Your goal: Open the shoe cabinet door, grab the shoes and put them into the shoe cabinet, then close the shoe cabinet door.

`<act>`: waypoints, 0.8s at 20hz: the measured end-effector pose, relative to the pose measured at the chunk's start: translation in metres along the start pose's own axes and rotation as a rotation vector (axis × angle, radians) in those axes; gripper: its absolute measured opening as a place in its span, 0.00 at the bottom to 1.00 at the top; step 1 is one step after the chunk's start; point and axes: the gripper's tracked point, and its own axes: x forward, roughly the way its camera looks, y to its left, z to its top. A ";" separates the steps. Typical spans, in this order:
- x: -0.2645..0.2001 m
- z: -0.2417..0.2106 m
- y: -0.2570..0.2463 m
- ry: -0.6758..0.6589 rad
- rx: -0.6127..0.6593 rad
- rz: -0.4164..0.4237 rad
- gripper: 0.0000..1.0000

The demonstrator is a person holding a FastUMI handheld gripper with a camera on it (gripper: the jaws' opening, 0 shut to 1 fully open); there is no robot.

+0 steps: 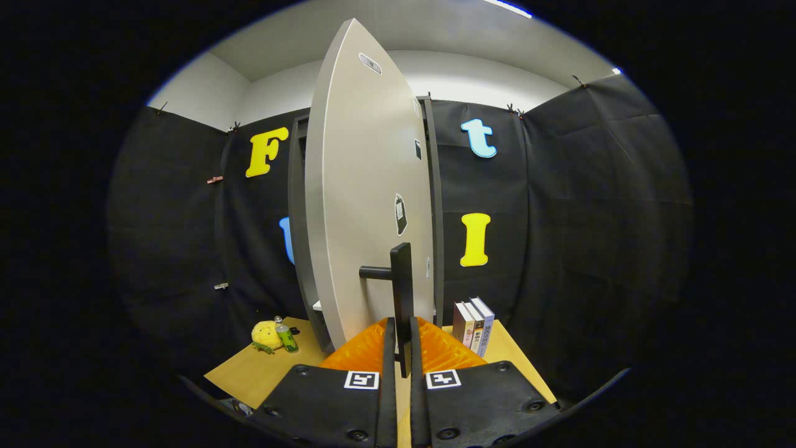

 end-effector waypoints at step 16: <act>-0.007 0.009 -0.064 -0.026 0.080 -0.096 0.07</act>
